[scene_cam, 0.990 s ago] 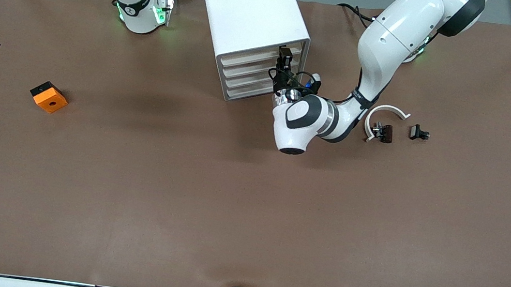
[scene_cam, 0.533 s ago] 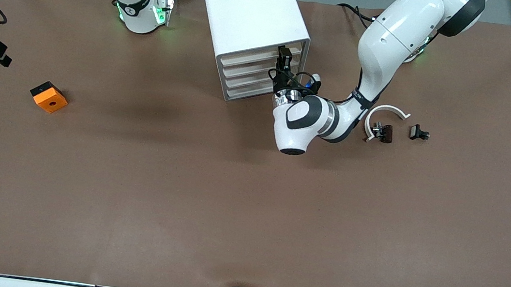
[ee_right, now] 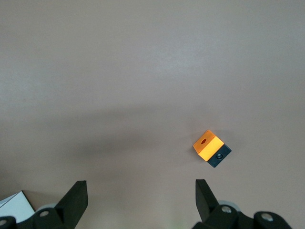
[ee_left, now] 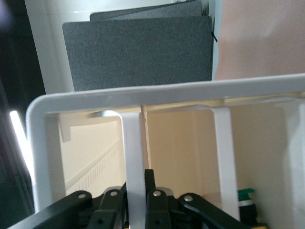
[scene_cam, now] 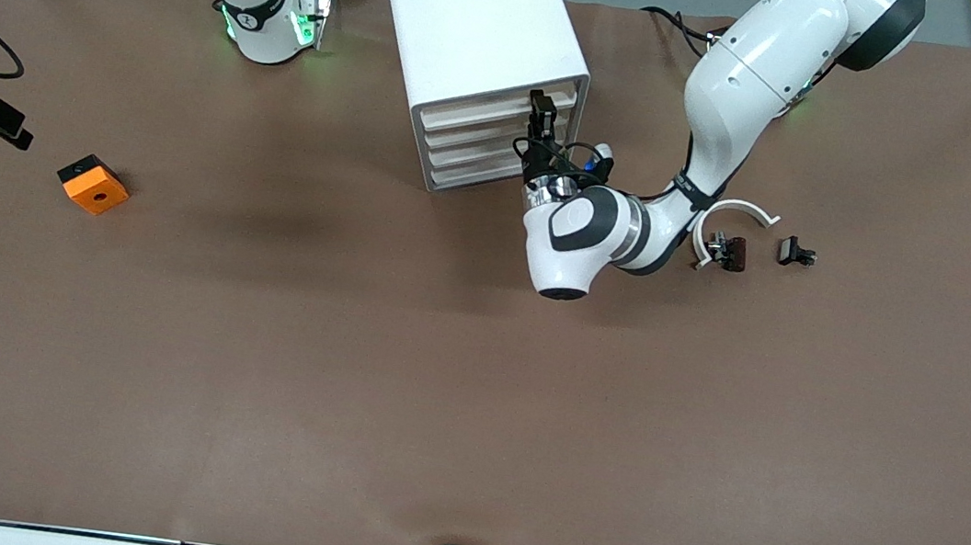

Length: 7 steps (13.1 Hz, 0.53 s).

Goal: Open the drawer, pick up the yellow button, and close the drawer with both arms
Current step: 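Pull the drawer open with the left gripper while the right gripper approaches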

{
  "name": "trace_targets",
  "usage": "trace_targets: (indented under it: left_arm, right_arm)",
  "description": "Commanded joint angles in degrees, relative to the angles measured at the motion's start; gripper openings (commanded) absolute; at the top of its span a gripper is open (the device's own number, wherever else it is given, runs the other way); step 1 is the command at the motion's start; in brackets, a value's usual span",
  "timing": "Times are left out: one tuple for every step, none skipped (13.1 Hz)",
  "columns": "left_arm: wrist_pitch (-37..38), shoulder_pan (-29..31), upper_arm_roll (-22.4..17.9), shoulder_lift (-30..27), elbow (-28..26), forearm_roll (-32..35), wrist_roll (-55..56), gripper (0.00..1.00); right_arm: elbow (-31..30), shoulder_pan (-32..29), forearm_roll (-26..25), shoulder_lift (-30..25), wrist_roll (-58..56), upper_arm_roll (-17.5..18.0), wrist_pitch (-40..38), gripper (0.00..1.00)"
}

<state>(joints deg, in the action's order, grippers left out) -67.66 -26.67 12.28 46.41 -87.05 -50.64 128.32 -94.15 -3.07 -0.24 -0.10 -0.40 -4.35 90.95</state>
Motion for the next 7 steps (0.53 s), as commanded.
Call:
trace_targets:
  left_arm:
    - [-2.74,1.00,-2.96,1.49,1.44,-1.04,-0.88,0.07]
    - [-3.35,1.00,-3.92,1.76,2.14,-1.30,-0.97,0.07]
    - [-3.53,1.09,-4.37,1.93,2.58,-1.91,-0.97,0.07]
    - [-4.67,1.18,-5.33,2.02,2.84,-2.36,-1.06,0.07]
    - [-5.90,1.18,-6.21,2.02,3.37,-2.45,-1.23,0.07]
    - [-7.30,1.70,-6.83,2.11,3.72,-2.80,-1.41,0.07]
    - [-8.36,2.57,-6.83,2.37,4.25,-3.76,-1.41,0.07]
  right_arm:
    - [2.48,-1.41,-0.20,2.21,-0.92,0.57,-0.42,1.00]
    - [2.48,-1.32,-0.37,2.65,-0.83,0.48,-0.42,1.00]
    - [2.83,-1.32,-0.37,3.35,-0.83,0.48,-0.42,1.00]
    - [3.27,-1.23,-0.37,3.53,-0.83,0.48,-0.51,1.00]
    - [3.36,-1.32,-0.37,3.53,-0.92,0.48,-0.51,1.00]
    - [3.36,-1.41,-0.37,4.49,-0.92,0.48,-0.42,1.00]
    - [3.36,-1.32,-0.63,7.11,-1.18,0.48,-0.42,1.00]
